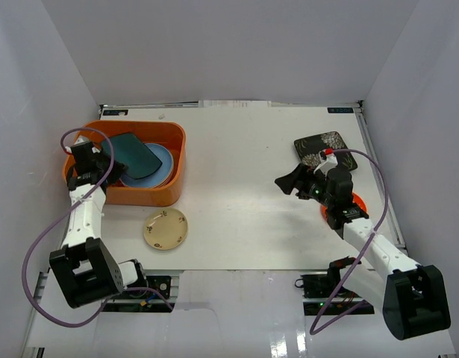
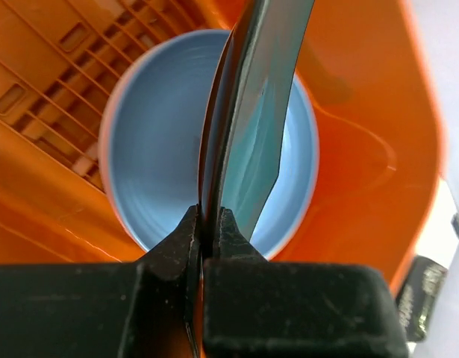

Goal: Place the plates into the plastic bin on the countertop

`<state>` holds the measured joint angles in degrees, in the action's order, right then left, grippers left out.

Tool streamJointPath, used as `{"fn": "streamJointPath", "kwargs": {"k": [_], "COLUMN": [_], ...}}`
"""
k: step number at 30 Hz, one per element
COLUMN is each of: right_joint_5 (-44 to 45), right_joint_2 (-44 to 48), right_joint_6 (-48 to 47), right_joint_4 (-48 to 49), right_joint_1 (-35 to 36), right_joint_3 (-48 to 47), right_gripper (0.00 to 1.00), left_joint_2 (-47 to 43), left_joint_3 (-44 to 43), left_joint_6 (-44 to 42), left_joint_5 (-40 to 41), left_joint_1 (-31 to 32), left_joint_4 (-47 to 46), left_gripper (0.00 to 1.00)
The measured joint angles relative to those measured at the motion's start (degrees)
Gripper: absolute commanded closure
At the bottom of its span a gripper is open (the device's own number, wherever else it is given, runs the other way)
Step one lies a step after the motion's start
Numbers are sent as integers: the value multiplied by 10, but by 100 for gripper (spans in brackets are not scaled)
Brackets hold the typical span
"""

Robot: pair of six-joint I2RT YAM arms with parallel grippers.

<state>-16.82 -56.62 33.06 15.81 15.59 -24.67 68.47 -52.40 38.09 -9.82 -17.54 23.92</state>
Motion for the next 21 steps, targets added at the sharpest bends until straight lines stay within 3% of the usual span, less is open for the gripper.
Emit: {"fn": "streamJointPath", "kwargs": {"k": [2, 3, 5, 6, 8, 9, 14, 21], "right_joint_5": [19, 31, 54, 67, 92, 107, 189, 247], "right_joint_2": [0, 0, -2, -8, -36, -52, -121, -183], "right_joint_6": [-5, -6, -6, -5, -5, -6, -6, 27], "right_joint_4": [-10, -14, -21, -23, -27, -27, -28, -29], "right_joint_1": [-6, -9, -14, -17, -27, -33, -80, -204], "right_joint_3": [-4, -7, -16, -23, -50, -66, -128, -135], "right_gripper": [15, 20, 24, 28, 32, 42, 46, 30], "left_joint_2": [21, 32, 46, 51, 54, 54, 27, -85], "left_joint_3": [0, 0, 2, 2, 10, 14, 22, 36], "left_joint_6": [-4, -2, -4, -6, -10, -9, -22, -49], "left_joint_5": [5, 3, 3, 2, 0, 0, 38, 200], "left_joint_1": [0, -1, -2, -2, -2, -2, 16, 101], "left_joint_4": [-4, -7, -17, -23, -32, -35, -47, -56], "left_gripper": [85, 69, 46, 28, 12, 2, 2, 2]}}
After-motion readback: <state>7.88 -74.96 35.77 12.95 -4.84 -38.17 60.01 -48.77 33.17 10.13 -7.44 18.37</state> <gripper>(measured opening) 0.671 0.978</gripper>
